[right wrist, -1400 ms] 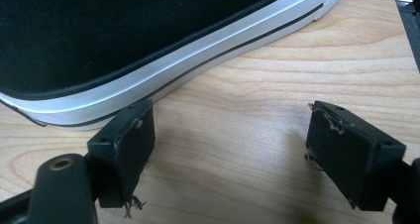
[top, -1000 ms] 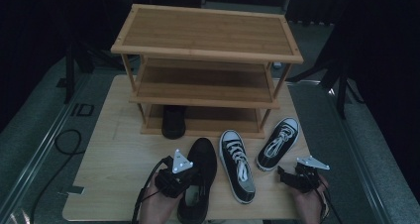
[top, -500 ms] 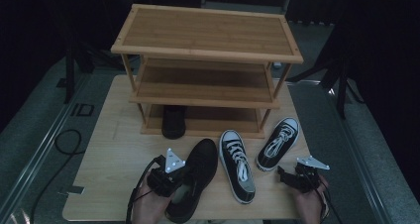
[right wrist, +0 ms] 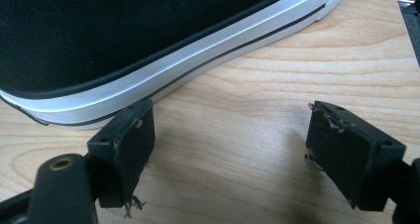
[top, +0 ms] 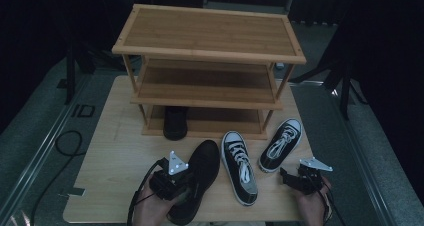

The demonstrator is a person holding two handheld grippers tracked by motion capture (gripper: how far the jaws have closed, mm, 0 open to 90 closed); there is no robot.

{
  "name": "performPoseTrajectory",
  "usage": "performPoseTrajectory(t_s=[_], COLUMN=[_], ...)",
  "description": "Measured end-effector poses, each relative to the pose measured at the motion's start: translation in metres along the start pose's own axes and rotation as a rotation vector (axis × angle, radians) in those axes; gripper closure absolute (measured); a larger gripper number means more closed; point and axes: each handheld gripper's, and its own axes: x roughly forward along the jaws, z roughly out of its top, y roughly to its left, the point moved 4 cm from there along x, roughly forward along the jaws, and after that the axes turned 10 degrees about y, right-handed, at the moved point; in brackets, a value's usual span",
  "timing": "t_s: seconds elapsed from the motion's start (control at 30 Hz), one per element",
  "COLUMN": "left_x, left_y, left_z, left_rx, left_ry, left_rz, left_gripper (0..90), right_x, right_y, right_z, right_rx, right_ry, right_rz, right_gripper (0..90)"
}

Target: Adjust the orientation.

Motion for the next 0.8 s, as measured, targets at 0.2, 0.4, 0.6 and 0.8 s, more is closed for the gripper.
performPoseTrajectory(t_s=[0.2,0.4,0.6,0.8], left_x=[0.002,0.006,0.012,0.008], left_y=[0.002,0.005,0.005,0.009], left_z=[-0.002,0.000,0.002,0.006], left_rx=[0.000,0.008,0.007,-0.010], left_ry=[0.035,0.060,0.069,0.055], left_rz=[0.007,0.007,-0.017,-0.031], left_gripper=[70.6,73.3,85.9,86.5], right_x=[0.000,0.000,0.000,0.000], right_y=[0.000,0.000,0.000,0.000], right_z=[0.000,0.000,0.000,0.000], right_rx=[0.000,0.000,0.000,0.000], right_ry=[0.000,0.000,0.000,0.000], right_rz=[0.000,0.000,0.000,0.000], right_gripper=[18.9,18.9,18.9,18.9])
